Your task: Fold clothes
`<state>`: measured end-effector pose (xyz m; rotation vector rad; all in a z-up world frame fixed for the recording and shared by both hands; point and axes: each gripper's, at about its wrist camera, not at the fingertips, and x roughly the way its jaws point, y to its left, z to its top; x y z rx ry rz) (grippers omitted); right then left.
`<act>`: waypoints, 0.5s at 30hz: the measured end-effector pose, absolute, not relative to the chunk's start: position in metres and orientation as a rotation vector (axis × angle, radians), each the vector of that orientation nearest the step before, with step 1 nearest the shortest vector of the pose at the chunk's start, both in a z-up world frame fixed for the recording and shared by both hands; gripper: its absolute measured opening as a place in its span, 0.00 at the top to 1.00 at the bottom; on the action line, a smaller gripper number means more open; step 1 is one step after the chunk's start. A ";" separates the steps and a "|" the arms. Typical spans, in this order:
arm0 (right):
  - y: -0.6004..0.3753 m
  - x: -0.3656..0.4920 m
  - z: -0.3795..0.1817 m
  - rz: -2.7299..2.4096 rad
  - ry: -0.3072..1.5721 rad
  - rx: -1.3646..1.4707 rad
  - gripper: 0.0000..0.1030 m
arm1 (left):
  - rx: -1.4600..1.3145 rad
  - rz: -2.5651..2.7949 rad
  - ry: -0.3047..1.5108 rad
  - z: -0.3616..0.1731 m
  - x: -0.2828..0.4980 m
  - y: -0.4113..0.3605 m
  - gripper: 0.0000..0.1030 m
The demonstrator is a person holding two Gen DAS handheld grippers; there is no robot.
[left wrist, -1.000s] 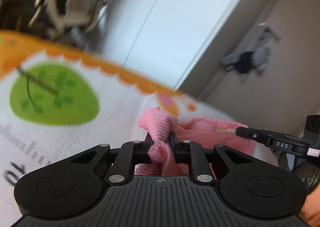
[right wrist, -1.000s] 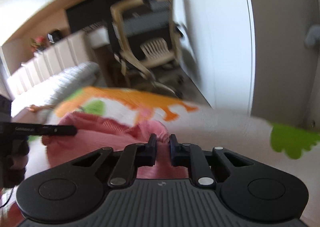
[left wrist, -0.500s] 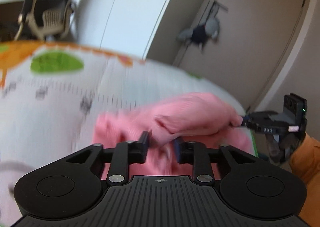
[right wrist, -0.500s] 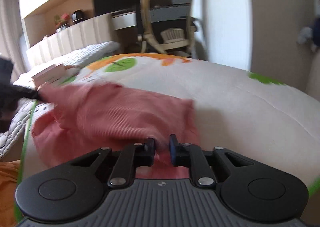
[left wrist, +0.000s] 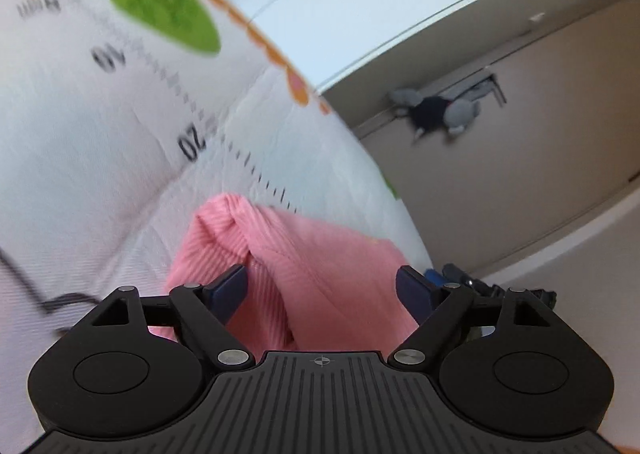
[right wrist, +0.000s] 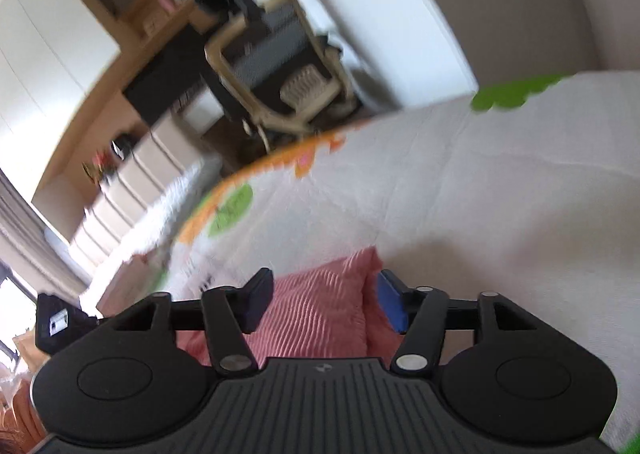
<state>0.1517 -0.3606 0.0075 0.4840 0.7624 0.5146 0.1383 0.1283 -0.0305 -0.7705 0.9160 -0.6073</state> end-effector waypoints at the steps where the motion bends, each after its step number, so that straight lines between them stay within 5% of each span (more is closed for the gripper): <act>1: -0.351 0.160 0.003 0.521 0.798 0.454 0.41 | -0.775 -0.618 0.938 -0.036 0.147 0.121 0.12; 15: -0.281 0.251 0.035 0.565 0.671 0.214 0.41 | -0.640 -0.475 0.752 0.004 0.246 0.123 0.09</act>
